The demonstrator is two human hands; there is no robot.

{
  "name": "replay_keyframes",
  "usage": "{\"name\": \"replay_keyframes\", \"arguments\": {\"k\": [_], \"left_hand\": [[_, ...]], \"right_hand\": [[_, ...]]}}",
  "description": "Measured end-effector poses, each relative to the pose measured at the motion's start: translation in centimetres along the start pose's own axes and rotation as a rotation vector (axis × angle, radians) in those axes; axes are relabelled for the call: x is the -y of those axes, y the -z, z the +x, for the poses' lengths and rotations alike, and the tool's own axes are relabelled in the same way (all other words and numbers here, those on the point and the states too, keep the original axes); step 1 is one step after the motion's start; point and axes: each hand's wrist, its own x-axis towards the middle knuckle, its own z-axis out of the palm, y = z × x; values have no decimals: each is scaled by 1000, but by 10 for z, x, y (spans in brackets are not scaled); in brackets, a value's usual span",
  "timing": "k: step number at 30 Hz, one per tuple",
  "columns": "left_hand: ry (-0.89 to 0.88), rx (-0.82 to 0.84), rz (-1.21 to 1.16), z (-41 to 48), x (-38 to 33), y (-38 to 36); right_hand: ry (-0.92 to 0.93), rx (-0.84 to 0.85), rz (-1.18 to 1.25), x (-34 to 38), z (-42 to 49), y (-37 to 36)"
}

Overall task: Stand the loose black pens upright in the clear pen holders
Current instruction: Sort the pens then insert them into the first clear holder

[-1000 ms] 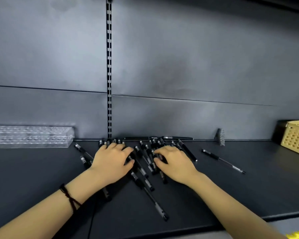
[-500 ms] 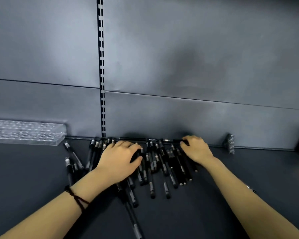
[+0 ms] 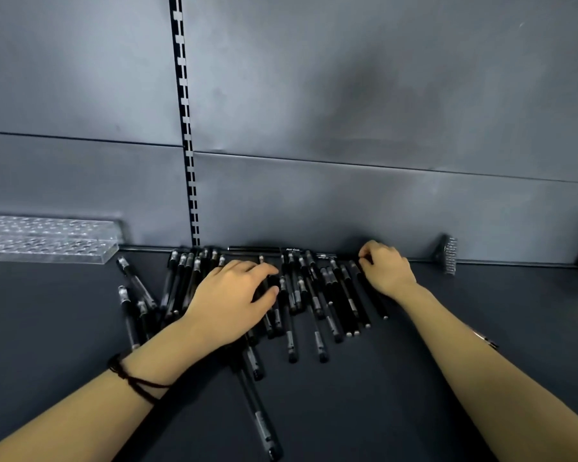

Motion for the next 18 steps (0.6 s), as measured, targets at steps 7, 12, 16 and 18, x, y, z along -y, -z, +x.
{"name": "replay_keyframes", "arguments": {"k": [7, 12, 16, 18], "left_hand": [[1, 2, -30, 1, -1, -2], [23, 2, -44, 6, -4, -1], [80, 30, -311, 28, -13, -4], [194, 15, -748, 37, -22, -6]], "right_hand": [[-40, -2, -84, -2, 2, 1], [-25, -133, 177, 4, -4, 10], [36, 21, 801, 40, -30, 27], [111, 211, 907, 59, -47, 27]]}}
